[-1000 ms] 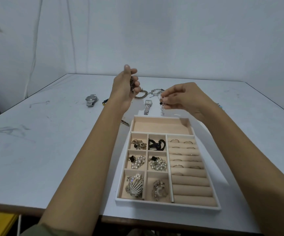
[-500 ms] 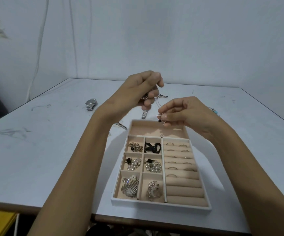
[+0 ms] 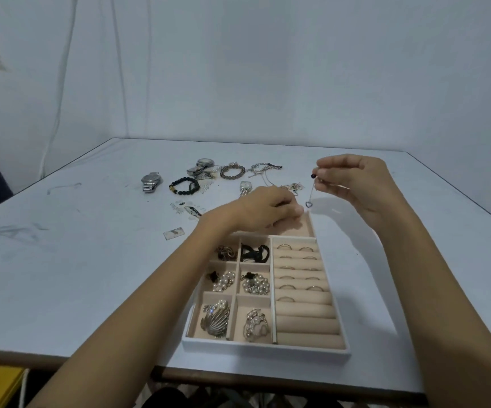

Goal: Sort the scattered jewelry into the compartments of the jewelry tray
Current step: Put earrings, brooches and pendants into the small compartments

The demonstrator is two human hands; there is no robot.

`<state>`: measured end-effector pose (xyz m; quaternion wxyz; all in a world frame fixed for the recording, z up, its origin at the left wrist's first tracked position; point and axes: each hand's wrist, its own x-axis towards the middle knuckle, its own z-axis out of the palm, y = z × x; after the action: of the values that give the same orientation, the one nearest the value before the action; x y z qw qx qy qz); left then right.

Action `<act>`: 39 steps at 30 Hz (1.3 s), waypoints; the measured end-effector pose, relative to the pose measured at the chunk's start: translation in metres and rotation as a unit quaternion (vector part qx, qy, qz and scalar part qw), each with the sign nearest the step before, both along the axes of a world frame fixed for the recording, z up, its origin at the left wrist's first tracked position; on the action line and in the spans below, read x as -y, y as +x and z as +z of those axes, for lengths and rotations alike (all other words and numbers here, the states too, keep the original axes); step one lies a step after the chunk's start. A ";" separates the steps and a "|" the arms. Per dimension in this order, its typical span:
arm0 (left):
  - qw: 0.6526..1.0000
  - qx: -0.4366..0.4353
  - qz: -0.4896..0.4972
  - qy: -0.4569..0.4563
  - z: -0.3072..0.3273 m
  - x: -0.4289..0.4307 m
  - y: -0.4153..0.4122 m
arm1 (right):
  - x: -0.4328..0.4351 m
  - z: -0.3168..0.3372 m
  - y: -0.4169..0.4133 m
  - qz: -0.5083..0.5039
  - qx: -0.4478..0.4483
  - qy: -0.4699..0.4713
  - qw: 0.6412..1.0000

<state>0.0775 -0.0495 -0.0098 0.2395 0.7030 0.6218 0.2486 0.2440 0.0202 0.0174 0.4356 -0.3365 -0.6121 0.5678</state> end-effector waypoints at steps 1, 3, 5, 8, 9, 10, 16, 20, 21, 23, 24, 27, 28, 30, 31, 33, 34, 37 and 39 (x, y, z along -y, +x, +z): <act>0.999 -0.051 -0.010 -0.015 0.000 -0.004 0.003 | -0.001 0.000 0.001 -0.004 -0.010 0.000 1.000; 0.990 -0.134 -0.026 -0.026 0.000 -0.010 0.008 | -0.002 0.000 0.001 -0.009 -0.013 0.001 1.000; 0.986 -0.166 -0.031 -0.014 -0.003 -0.013 0.011 | -0.001 -0.001 0.000 -0.008 -0.008 0.001 1.000; 0.983 -0.182 -0.036 0.008 -0.005 -0.014 0.014 | -0.001 -0.001 -0.001 -0.007 -0.010 0.006 1.000; 0.980 -0.197 -0.038 0.020 -0.005 -0.014 0.014 | -0.001 0.000 -0.001 -0.008 -0.013 0.008 1.000; 0.976 -0.211 -0.041 0.032 -0.006 -0.014 0.013 | 0.000 0.000 -0.002 -0.009 -0.016 0.011 1.000; 0.982 -0.170 -0.082 0.019 0.000 -0.012 0.003 | 0.003 0.002 -0.003 -0.012 -0.023 0.018 1.000; 0.982 -0.146 -0.120 -0.005 0.017 -0.001 -0.007 | 0.003 0.004 -0.003 -0.011 -0.027 0.021 0.999; 0.981 -0.147 -0.129 -0.016 0.022 0.001 -0.009 | 0.003 0.004 -0.003 -0.010 -0.027 0.021 0.999; 0.975 -0.162 -0.152 -0.030 0.027 0.005 -0.012 | 0.004 0.004 -0.003 -0.007 -0.026 0.024 0.999; 0.970 -0.175 -0.164 -0.033 0.027 0.004 -0.012 | 0.004 0.004 -0.004 -0.006 -0.025 0.026 0.999; 0.958 -0.218 -0.182 -0.029 0.022 0.000 -0.012 | 0.005 0.005 -0.004 -0.004 -0.019 0.029 0.999; 0.958 -0.225 -0.179 -0.026 0.020 -0.002 -0.012 | 0.005 0.005 -0.005 -0.003 -0.017 0.030 0.999; 0.960 -0.221 -0.172 -0.009 0.014 -0.006 -0.013 | 0.005 0.005 -0.005 -0.003 -0.014 0.031 0.999; 0.963 -0.209 -0.168 -0.002 0.012 -0.008 -0.014 | 0.005 0.005 -0.005 -0.003 -0.012 0.031 0.999; 0.968 -0.189 -0.161 0.015 0.007 -0.010 -0.017 | 0.006 0.004 -0.005 -0.004 -0.009 0.033 0.999; 0.969 -0.188 -0.160 0.025 0.006 -0.010 -0.018 | 0.006 0.005 -0.005 -0.004 -0.008 0.033 0.999; 0.972 -0.177 -0.146 0.054 0.002 -0.007 -0.018 | 0.006 0.005 -0.004 -0.002 -0.010 0.034 0.999; 0.975 -0.158 -0.139 0.072 -0.002 -0.005 -0.018 | 0.006 0.005 -0.004 -0.003 -0.008 0.037 0.999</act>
<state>0.0592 -0.0441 -0.0117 0.1194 0.8282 0.5286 0.1427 0.2396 0.0141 0.0229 0.4542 -0.3174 -0.6281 0.5463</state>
